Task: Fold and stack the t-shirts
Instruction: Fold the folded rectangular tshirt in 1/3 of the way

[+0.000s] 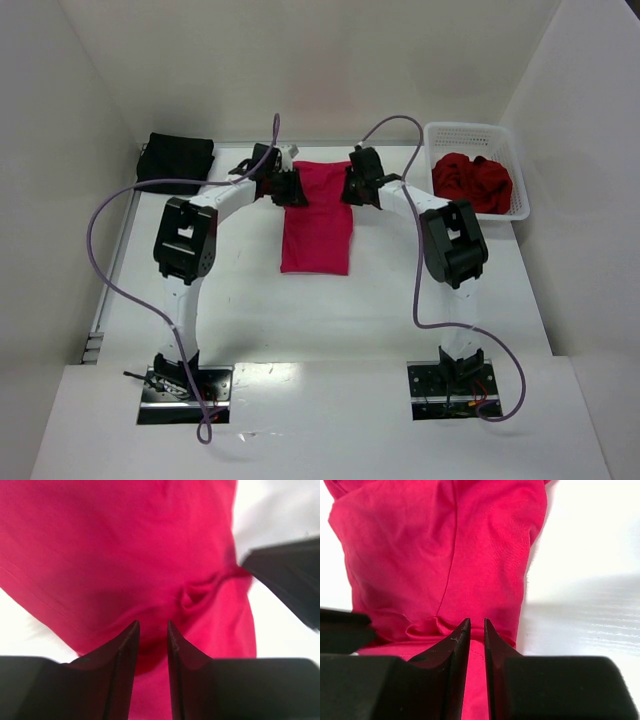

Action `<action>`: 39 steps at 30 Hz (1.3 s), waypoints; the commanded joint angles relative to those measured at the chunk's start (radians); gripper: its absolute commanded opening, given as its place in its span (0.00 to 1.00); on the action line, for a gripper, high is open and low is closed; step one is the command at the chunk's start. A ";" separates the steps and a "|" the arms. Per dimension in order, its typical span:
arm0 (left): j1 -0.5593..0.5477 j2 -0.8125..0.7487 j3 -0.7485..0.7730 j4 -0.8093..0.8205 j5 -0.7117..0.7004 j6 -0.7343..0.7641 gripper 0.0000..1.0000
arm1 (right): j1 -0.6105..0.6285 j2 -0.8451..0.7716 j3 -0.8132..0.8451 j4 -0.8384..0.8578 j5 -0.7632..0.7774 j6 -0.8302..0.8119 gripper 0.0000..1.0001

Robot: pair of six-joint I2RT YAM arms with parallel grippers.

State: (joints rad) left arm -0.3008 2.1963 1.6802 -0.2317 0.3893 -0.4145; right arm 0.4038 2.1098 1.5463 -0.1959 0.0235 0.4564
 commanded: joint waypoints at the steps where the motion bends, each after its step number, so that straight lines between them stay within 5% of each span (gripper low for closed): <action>1: 0.034 0.032 0.104 -0.009 -0.069 0.031 0.35 | -0.002 -0.106 0.002 0.021 0.013 0.007 0.24; 7: 0.092 -0.059 0.018 -0.018 -0.044 0.039 0.37 | -0.002 -0.247 -0.102 0.030 -0.019 0.007 0.27; 12: 0.114 -0.179 -0.092 -0.105 0.040 0.108 0.53 | -0.002 -0.257 -0.158 0.058 -0.129 0.007 0.30; 17: 0.114 -0.260 -0.238 -0.101 0.169 0.096 0.58 | -0.002 -0.202 -0.158 0.058 -0.223 -0.022 0.20; 28: 0.114 -0.358 -0.471 -0.136 0.345 0.108 0.49 | 0.084 -0.034 0.059 0.012 -0.356 -0.085 0.25; 39: 0.008 -0.368 -0.522 -0.146 0.206 0.045 0.36 | 0.159 0.176 0.277 -0.068 -0.413 -0.079 0.20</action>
State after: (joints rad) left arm -0.2722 1.8420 1.1553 -0.3843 0.6331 -0.3489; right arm 0.5209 2.2665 1.7485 -0.2157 -0.3820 0.4011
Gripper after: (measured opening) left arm 0.360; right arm 0.199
